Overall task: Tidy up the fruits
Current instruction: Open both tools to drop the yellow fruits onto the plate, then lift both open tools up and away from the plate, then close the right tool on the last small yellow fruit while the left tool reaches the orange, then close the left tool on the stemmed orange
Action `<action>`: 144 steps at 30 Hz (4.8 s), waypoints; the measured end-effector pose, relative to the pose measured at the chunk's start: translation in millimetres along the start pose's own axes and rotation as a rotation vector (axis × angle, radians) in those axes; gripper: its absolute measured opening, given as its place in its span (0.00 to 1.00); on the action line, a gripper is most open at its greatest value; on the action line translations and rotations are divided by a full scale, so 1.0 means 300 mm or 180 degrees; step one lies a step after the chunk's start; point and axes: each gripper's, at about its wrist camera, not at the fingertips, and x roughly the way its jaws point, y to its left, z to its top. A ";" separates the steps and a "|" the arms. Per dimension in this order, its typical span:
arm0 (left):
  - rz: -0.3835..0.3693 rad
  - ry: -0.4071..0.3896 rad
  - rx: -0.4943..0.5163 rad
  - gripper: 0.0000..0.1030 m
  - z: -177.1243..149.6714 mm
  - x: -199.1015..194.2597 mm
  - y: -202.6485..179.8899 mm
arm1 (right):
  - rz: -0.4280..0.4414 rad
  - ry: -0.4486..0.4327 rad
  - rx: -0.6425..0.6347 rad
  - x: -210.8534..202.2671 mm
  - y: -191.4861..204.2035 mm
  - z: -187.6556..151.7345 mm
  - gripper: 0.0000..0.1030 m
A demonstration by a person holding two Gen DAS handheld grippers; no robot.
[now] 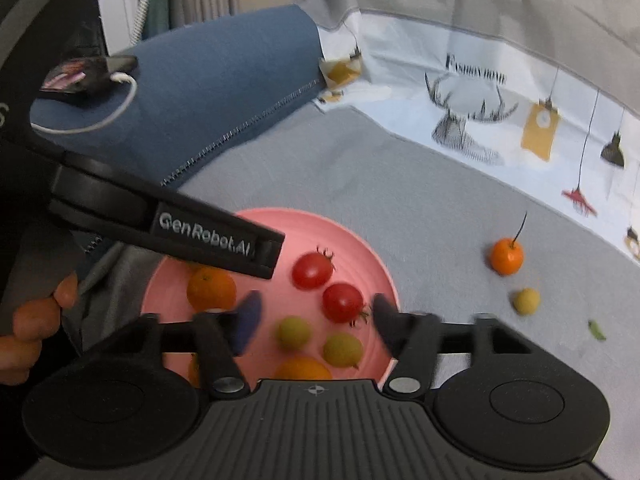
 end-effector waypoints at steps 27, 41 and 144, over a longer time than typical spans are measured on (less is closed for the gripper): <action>0.0283 -0.0401 -0.0171 1.00 -0.301 -0.512 0.031 | -0.0351 -0.0364 0.0110 -0.518 0.117 -0.128 0.95; 0.0398 -0.0710 -0.0142 1.00 -0.366 -0.662 0.006 | -0.0523 -0.0649 0.0126 -0.673 0.152 -0.172 0.96; -0.0296 0.0198 0.0801 1.00 0.254 0.340 -0.705 | -0.2245 -0.0266 0.1911 0.106 -0.832 -0.347 0.28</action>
